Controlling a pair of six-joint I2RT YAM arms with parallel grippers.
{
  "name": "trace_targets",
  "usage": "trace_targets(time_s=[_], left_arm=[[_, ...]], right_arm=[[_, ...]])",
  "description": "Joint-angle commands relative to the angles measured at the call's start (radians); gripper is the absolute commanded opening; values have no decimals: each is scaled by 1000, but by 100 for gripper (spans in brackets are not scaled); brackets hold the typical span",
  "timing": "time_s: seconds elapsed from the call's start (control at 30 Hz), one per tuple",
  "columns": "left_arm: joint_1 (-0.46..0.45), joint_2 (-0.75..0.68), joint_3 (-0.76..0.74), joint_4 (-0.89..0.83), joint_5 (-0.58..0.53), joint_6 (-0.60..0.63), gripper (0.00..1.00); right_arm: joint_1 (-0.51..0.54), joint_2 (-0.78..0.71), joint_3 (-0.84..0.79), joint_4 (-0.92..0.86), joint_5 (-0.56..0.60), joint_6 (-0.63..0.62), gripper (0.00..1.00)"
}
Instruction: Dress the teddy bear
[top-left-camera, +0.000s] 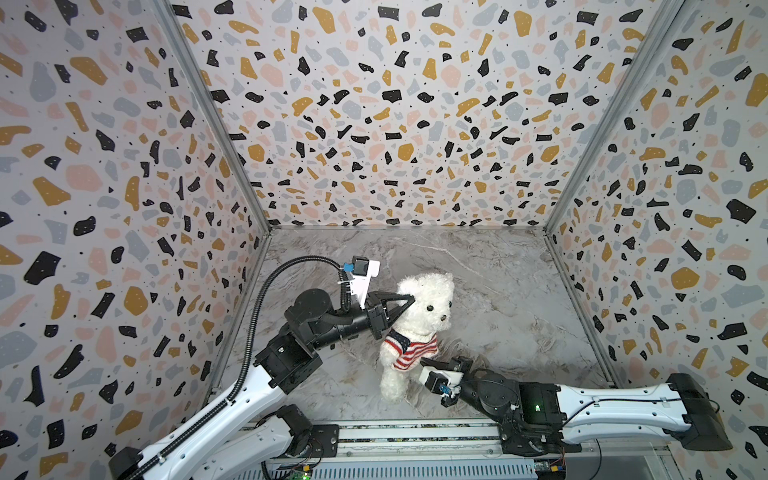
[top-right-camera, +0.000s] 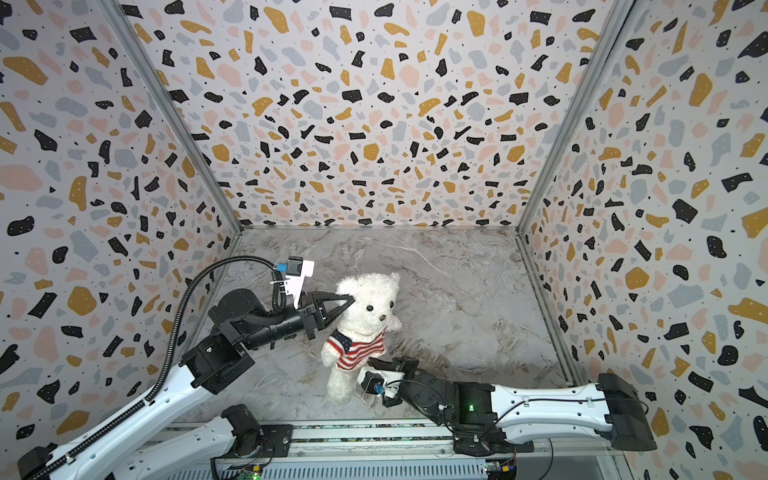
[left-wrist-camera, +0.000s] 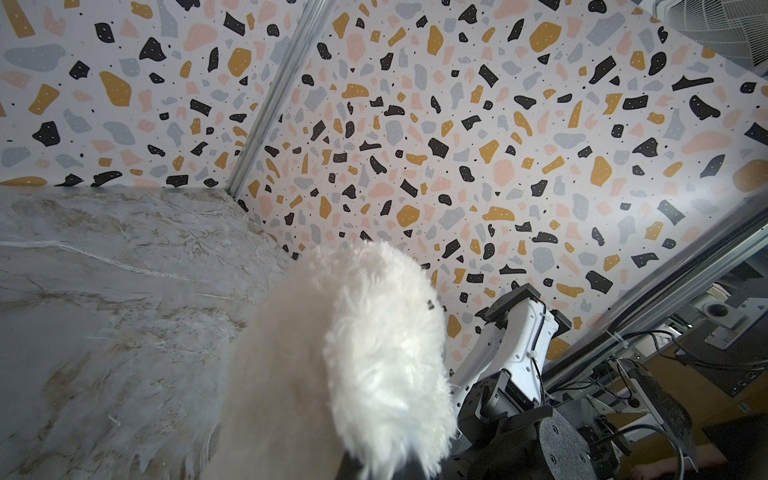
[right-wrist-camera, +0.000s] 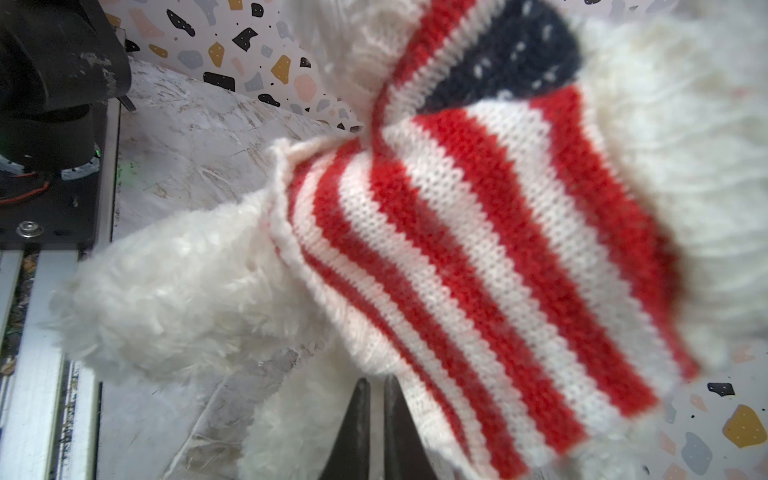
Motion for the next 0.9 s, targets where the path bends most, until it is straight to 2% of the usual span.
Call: trace_targets(time_s=[0.0,0.27,0.33,0.53,0.7,0.73,0.83,0.87], left_arm=[[-2,-22,23,86,15,-11,0],[0,-30,29,72,3,-1,0],[0,-33,34,59,2,4,0],[0,-41,76,-24,-19,54,0],[0,-42,104,-55,-20,70,0],[0,-43,107,-57,-18,72,0],[0,-48,110,-60,-15,70,0],[1,-50,110,-61,-12,67,0]], right_arm=[[2,-21,35,12,3,-8,9],[15,-77,32,-36,-18,9,7],[30,-115,27,-31,-18,10,10],[45,-215,0,-26,-20,27,25],[45,-246,-5,-35,-29,10,33],[45,-247,-8,-33,-18,5,37],[43,-259,-31,-4,3,-23,57],[43,-265,-39,10,10,-35,61]])
